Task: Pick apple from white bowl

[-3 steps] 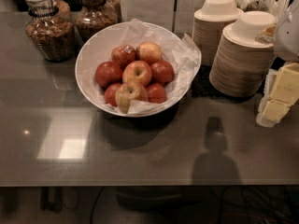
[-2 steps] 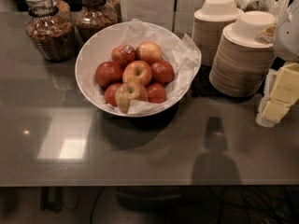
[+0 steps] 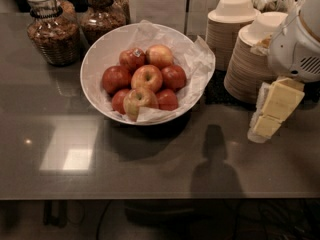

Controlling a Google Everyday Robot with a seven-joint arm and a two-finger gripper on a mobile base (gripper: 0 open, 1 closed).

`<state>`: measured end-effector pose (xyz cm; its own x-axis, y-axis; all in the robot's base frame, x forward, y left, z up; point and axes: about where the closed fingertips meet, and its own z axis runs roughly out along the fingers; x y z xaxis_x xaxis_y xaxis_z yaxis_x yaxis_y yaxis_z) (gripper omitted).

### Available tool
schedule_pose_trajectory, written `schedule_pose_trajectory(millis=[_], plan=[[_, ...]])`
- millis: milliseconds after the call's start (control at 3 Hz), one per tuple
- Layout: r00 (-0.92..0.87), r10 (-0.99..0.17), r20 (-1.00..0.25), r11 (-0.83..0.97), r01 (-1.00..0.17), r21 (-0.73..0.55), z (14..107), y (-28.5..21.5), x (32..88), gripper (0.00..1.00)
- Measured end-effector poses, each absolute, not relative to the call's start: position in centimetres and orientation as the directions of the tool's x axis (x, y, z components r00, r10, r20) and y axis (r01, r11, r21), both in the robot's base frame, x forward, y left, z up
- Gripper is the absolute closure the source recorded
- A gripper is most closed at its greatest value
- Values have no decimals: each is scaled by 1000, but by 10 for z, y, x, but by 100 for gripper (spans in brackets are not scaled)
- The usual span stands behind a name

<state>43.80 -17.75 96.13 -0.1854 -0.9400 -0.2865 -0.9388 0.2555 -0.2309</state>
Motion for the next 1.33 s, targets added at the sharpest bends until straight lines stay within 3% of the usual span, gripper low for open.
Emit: schedule_pose_trajectory(millis=[667, 1333], plan=[[-81, -916, -393, 170, -966, -197, 960, -82, 440, 0], [-71, -902, -425, 154, -974, -165, 972, -59, 438, 0]])
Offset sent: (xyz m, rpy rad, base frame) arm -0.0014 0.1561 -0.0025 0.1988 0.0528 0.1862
